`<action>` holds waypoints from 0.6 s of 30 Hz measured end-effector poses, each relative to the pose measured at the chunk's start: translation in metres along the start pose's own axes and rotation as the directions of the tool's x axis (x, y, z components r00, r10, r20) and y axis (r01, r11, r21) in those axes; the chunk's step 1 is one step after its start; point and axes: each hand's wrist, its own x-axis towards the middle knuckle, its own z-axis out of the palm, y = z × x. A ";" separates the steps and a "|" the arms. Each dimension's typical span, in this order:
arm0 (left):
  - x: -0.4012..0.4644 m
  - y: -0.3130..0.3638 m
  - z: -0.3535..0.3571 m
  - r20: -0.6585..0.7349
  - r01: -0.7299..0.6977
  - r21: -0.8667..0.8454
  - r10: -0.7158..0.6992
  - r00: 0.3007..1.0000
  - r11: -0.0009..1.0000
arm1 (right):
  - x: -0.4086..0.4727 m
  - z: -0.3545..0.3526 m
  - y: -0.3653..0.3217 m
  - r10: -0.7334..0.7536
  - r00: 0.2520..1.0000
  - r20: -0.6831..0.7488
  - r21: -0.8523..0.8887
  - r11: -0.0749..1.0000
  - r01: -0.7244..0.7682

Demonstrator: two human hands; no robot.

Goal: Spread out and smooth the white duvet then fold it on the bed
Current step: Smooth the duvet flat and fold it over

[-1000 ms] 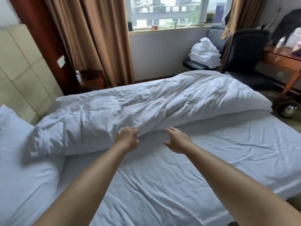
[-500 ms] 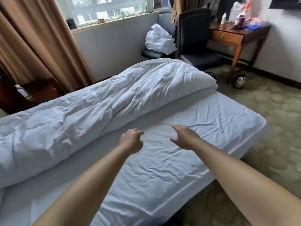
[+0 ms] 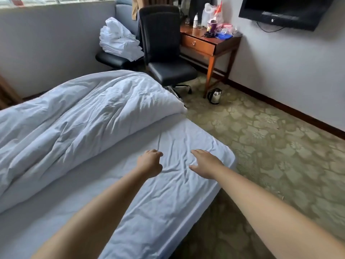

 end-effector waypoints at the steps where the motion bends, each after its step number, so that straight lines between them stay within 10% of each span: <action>1: 0.018 0.017 -0.003 0.000 -0.011 0.008 0.011 1.000 1.000 | 0.009 -0.010 0.018 0.004 1.000 -0.007 0.007 1.000 -0.004; 18: 0.279 0.244 -0.031 -0.096 0.327 0.019 -0.324 0.941 0.945 | 0.246 -0.182 0.305 -0.274 0.960 0.058 -0.104 0.955 0.279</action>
